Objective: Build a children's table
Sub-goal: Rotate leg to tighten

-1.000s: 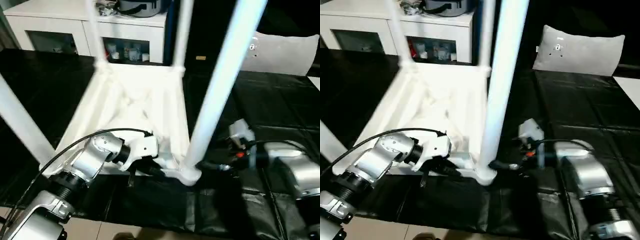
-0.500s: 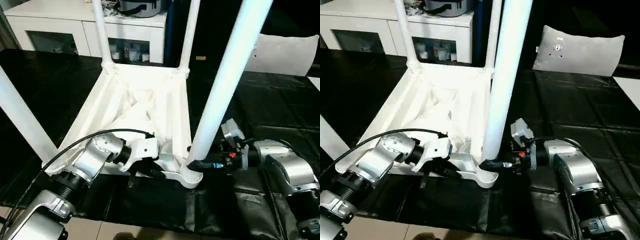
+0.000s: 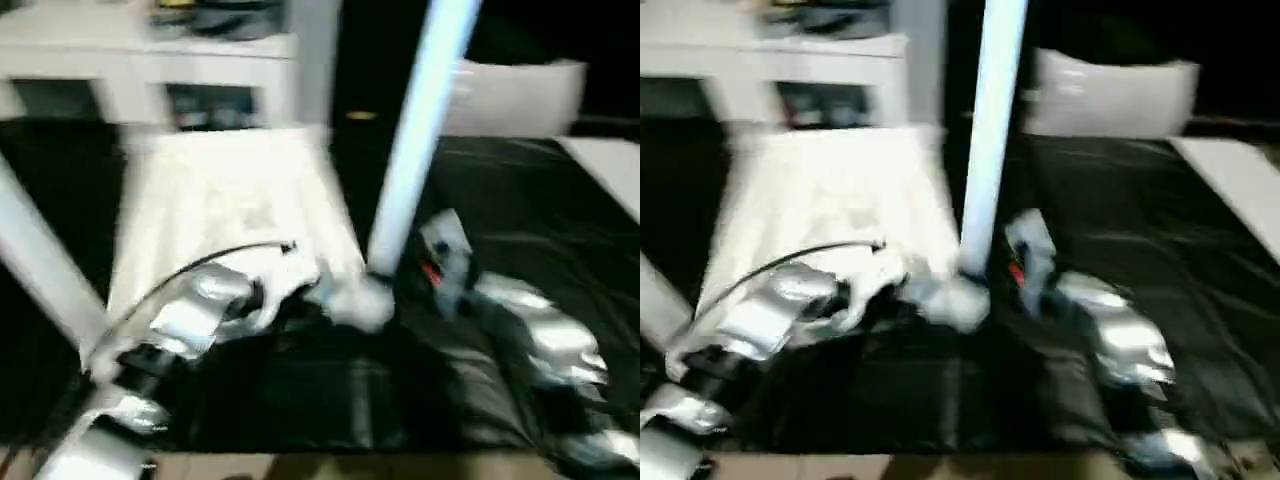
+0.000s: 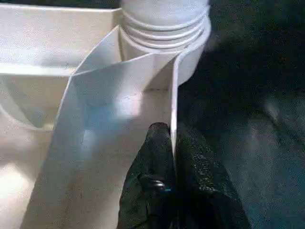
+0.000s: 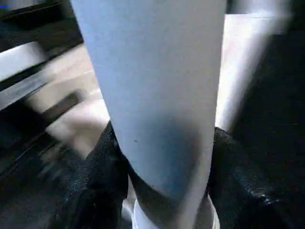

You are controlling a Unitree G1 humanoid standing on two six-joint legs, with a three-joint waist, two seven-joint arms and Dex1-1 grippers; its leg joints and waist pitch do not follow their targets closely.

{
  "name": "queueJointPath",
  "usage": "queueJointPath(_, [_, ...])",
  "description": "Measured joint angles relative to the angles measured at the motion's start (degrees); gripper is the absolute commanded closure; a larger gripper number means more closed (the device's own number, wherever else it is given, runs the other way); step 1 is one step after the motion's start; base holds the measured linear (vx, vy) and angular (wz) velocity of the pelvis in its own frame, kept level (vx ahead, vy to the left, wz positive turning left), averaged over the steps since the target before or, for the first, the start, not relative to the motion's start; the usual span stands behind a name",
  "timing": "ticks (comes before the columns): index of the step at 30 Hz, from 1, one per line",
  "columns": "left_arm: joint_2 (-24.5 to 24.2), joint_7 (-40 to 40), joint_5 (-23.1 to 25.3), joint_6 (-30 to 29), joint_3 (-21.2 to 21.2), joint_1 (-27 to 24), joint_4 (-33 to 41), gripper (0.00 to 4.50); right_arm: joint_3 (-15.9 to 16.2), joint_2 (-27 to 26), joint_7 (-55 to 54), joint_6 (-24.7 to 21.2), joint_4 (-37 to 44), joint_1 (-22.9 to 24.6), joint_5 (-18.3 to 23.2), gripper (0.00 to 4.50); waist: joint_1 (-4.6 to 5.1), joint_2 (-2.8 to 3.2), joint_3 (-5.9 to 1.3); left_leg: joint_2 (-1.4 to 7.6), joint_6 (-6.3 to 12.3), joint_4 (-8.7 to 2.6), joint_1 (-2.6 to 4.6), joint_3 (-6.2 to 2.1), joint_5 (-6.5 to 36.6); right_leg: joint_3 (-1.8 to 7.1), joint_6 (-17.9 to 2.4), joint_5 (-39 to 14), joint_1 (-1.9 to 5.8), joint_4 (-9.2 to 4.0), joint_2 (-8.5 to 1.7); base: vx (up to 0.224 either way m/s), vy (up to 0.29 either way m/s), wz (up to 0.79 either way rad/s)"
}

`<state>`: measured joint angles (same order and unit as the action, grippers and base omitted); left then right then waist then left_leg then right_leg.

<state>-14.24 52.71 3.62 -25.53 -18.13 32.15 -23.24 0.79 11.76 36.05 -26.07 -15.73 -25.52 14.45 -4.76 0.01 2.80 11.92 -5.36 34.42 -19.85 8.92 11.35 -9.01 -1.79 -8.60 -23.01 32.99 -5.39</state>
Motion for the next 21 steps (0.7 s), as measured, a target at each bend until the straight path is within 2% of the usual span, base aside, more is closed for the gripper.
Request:
queueJointPath(2, [2.2, -3.6, 0.8, -2.1, 0.3, 0.1, 0.5, 4.50, -0.6, -1.4, -4.7, -0.1, 0.1, -0.1, -0.6, 2.47, 0.02, 0.00, 0.00, -0.05, 0.01, -0.02, -0.03, -0.07, 0.0, -0.03, 0.0, 0.0, 0.01, -0.02, 0.00, 0.000, 0.000, 0.00])
queueJointPath(4, [3.9, -5.6, 1.1, -3.8, 0.3, 0.3, 1.0, 4.50, -1.5, -1.5, -5.7, 0.5, 1.6, 0.9, -0.6, 1.94, -0.50, 0.00, -0.02, -0.08, 0.06, -0.09, -0.08, -0.07, 0.0, 0.02, 0.0, 0.0, 0.04, -0.02, 0.00, 0.000, 0.000, 0.00])
queueJointPath(6, [4.9, -6.5, 1.3, -4.5, 0.1, 0.3, 1.4, 4.50, -2.3, -2.1, -6.3, 0.3, 1.5, 1.7, -0.6, 1.80, -0.95, 0.02, -0.03, -0.13, 0.11, -0.22, -0.10, -0.05, 0.1, 0.13, 0.0, 0.0, 0.03, -0.01, 0.00, 0.000, 0.000, 0.00])
queueJointPath(7, [5.2, -6.8, 1.5, -4.5, -0.2, 0.3, 1.7, 4.50, -2.5, -2.4, -6.7, 0.0, 1.4, 2.5, -0.6, 1.60, -1.27, 0.02, -0.03, -0.14, 0.14, -0.25, -0.18, -0.05, 0.1, 0.16, 0.0, 0.0, -0.03, 0.00, 0.00, 0.000, 0.000, 0.00])
queueJointPath(9, [5.4, -6.8, 1.6, -4.3, -0.9, 0.3, 2.1, 4.50, -2.1, -3.2, -7.3, 1.9, 0.2, 3.5, -1.6, 1.38, -1.84, 0.10, -0.03, -0.17, 0.22, -0.30, -0.21, -0.01, 0.2, 0.29, 0.0, 0.1, -0.13, 0.11, 0.00, 0.000, 0.000, 0.00])
queueJointPath(13, [4.5, -6.7, 1.7, -2.9, -1.2, -0.1, 2.4, 4.50, -1.1, -3.4, -6.4, 6.0, -2.0, 3.4, -1.8, 1.01, -1.83, 0.16, -0.06, -0.16, 0.18, -0.60, -0.12, -0.01, 0.2, 0.28, -0.1, 0.1, -0.16, 0.14, 0.05, 0.000, 0.000, 0.00])
queueJointPath(17, [2.2, -4.6, 1.7, -0.3, -1.9, -0.2, 2.4, 4.50, -0.2, -1.7, -2.1, 9.8, -10.5, -0.3, -2.0, 0.77, -1.62, 0.20, -0.04, -0.14, 0.15, -0.61, -0.14, 0.02, 0.1, 0.28, -0.1, 0.1, -0.21, 0.14, 0.07, 0.000, 0.000, 0.00])
queueJointPath(21, [-1.5, -0.1, 1.1, 2.8, -2.0, -0.5, 2.3, 4.50, 2.6, -0.3, 6.2, 14.4, -21.5, -6.2, -4.4, 0.43, -1.64, 0.20, -0.02, -0.09, 0.15, -0.54, -0.18, 0.06, 0.1, 0.30, -0.2, 0.2, -0.26, 0.20, 0.07, 0.000, 0.000, 0.00])
